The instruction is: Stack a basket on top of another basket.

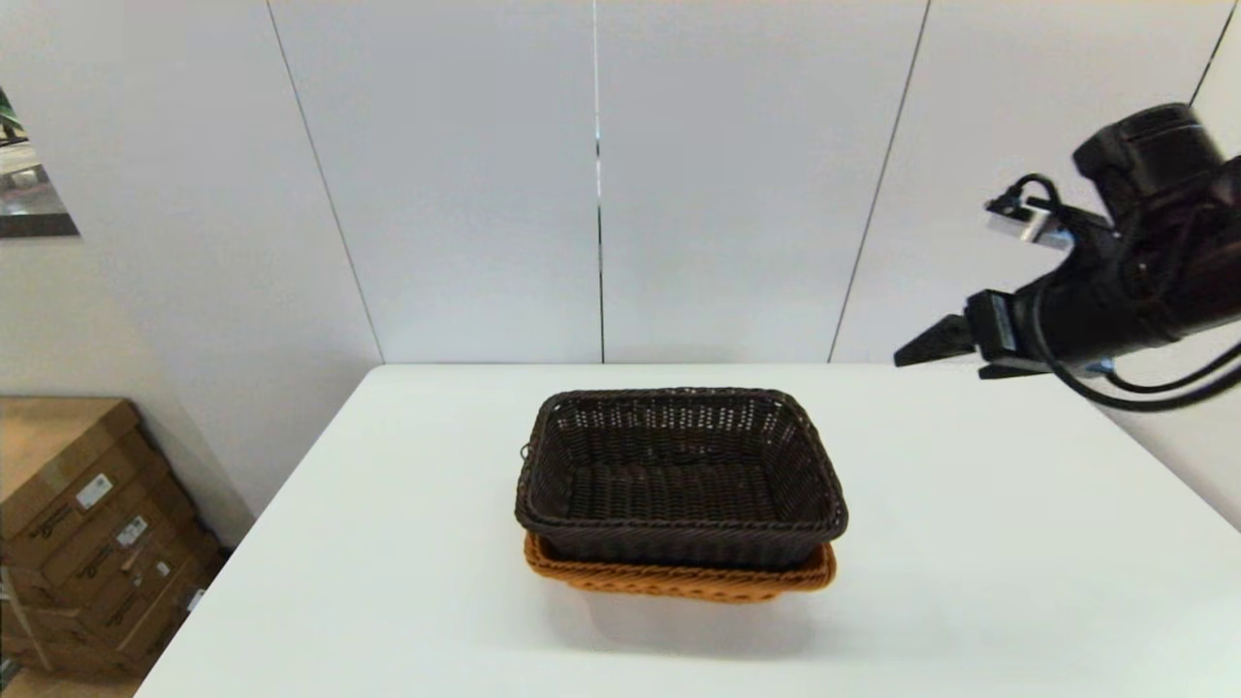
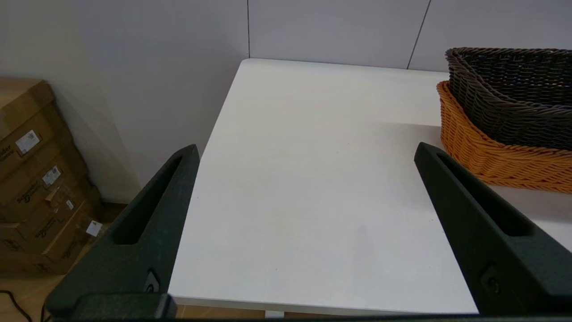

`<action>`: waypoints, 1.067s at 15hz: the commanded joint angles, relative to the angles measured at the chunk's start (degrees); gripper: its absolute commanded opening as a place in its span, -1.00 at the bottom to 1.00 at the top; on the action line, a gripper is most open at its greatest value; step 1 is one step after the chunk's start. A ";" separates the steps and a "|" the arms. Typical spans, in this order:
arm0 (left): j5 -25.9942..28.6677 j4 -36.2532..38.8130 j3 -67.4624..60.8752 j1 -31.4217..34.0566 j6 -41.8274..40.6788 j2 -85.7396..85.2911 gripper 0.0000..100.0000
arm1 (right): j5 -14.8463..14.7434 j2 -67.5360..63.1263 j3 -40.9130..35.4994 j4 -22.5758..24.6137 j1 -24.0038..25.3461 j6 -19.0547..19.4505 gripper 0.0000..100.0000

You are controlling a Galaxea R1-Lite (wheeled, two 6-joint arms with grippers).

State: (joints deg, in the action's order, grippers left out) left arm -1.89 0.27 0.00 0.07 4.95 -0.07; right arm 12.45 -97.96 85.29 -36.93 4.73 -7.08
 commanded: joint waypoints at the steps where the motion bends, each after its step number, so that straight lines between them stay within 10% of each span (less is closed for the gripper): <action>1: -0.04 0.00 -0.09 0.01 0.06 -0.01 1.00 | 0.12 27.83 -21.39 0.36 -6.31 17.81 1.00; 16: -0.04 0.00 -0.09 0.01 0.06 -0.01 1.00 | -1.20 75.20 -59.45 2.03 -7.63 23.43 1.00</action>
State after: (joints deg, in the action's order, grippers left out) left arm -1.90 0.24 0.00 0.07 4.95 -0.07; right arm 11.30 -30.56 29.66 -34.58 -2.58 16.09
